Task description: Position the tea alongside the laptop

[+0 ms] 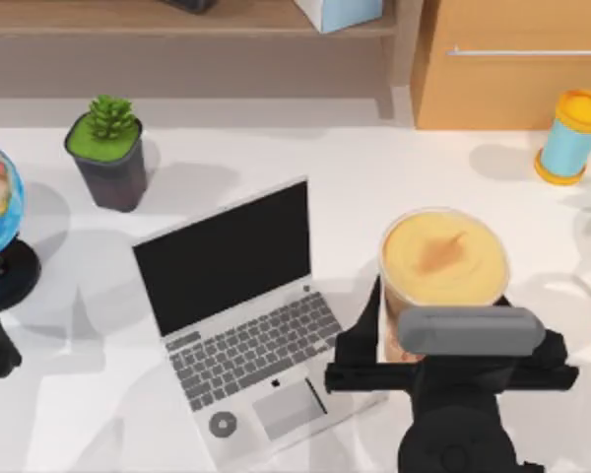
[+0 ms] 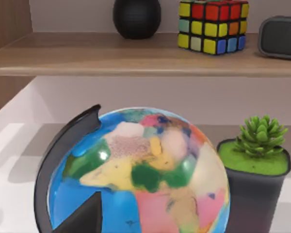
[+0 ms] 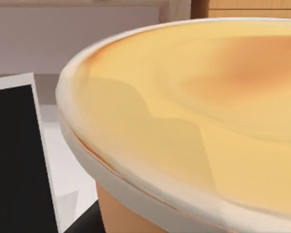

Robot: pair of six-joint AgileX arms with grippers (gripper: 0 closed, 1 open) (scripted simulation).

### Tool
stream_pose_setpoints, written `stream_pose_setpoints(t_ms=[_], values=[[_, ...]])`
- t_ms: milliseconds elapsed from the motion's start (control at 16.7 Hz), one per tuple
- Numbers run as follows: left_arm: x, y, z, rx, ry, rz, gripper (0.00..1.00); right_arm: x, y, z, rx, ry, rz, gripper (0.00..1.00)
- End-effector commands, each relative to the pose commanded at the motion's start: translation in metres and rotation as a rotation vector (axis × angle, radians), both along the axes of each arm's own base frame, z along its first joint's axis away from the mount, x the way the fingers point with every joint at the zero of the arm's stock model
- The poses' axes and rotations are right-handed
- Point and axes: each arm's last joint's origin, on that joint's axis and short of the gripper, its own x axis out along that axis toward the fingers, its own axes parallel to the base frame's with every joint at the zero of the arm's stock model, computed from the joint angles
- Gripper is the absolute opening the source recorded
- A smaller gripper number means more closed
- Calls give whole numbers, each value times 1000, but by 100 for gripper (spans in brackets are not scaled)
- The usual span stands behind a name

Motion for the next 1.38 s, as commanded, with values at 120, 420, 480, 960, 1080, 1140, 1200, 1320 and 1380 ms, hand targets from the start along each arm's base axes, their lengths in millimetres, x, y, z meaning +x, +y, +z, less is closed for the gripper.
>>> stream_pose_setpoints(t_ms=[120, 420, 480, 960, 1080, 1140, 1200, 1320, 1380], values=[[0, 0, 0, 0, 0, 0, 100, 1, 1, 1, 8, -3, 0, 0], [0, 0, 0, 0, 0, 0, 100, 3, 5, 3, 55, -22, -1, 0], [0, 0, 0, 0, 0, 0, 100, 3, 6, 3, 65, -26, 0, 0], [0, 0, 0, 0, 0, 0, 100, 3, 9, -8, 89, -36, 0, 0], [0, 0, 0, 0, 0, 0, 100, 2, 7, -15, 68, -28, -1, 0], [0, 0, 0, 0, 0, 0, 100, 1, 6, -19, 51, -22, 0, 0], [0, 0, 0, 0, 0, 0, 100, 0, 4, -23, 31, -14, 1, 0], [0, 0, 0, 0, 0, 0, 100, -1, 0, -31, -10, 2, 4, 0], [0, 0, 0, 0, 0, 0, 100, -1, 0, -31, -10, 2, 4, 0]])
